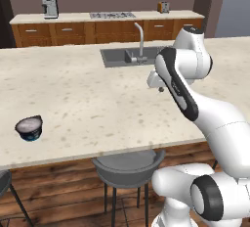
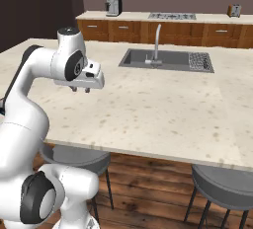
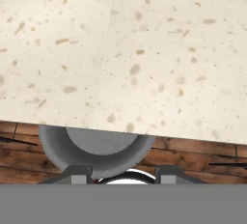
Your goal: Stack the yogurt containers by placing the smaller containers on top of the larger containers.
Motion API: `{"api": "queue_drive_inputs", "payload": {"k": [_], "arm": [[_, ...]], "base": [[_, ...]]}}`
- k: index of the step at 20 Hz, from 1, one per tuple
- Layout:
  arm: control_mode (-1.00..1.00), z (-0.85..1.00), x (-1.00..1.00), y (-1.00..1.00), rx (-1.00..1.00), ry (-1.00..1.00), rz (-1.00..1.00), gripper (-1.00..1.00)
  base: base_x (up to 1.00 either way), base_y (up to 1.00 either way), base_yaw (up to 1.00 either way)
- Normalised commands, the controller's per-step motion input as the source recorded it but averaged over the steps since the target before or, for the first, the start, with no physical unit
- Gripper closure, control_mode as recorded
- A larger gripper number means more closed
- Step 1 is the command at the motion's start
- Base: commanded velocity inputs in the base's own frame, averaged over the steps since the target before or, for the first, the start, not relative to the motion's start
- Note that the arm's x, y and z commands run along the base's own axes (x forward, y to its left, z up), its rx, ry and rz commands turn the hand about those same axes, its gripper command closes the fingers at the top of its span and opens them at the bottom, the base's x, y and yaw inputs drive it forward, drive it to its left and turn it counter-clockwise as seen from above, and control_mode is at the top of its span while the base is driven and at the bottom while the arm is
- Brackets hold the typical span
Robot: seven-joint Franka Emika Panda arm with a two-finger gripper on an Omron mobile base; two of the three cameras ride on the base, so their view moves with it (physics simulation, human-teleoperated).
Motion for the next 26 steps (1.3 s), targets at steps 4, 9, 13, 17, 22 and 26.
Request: {"api": "queue_drive_inputs", "payload": {"k": [4, 9, 13, 17, 22, 26], "arm": [[1.0, 0.0, 0.0, 0.0, 0.0, 0.0, 0.0, -1.0], [1.0, 0.0, 0.0, 0.0, 0.0, 0.0, 0.0, -1.0], [1.0, 0.0, 0.0, 0.0, 0.0, 0.0, 0.0, -1.0], [1.0, 0.0, 0.0, 0.0, 0.0, 0.0, 0.0, -1.0], [1.0, 0.0, 0.0, 0.0, 0.0, 0.0, 0.0, -1.0], [1.0, 0.0, 0.0, 0.0, 0.0, 0.0, 0.0, -1.0]], "base": [[0.0, 0.0, 0.0], [0.0, 0.13, 0.0], [0.0, 0.29, 0.0], [-0.01, 0.31, 0.0], [0.0, 0.37, 0.0], [0.0, 0.41, 0.0]]}}
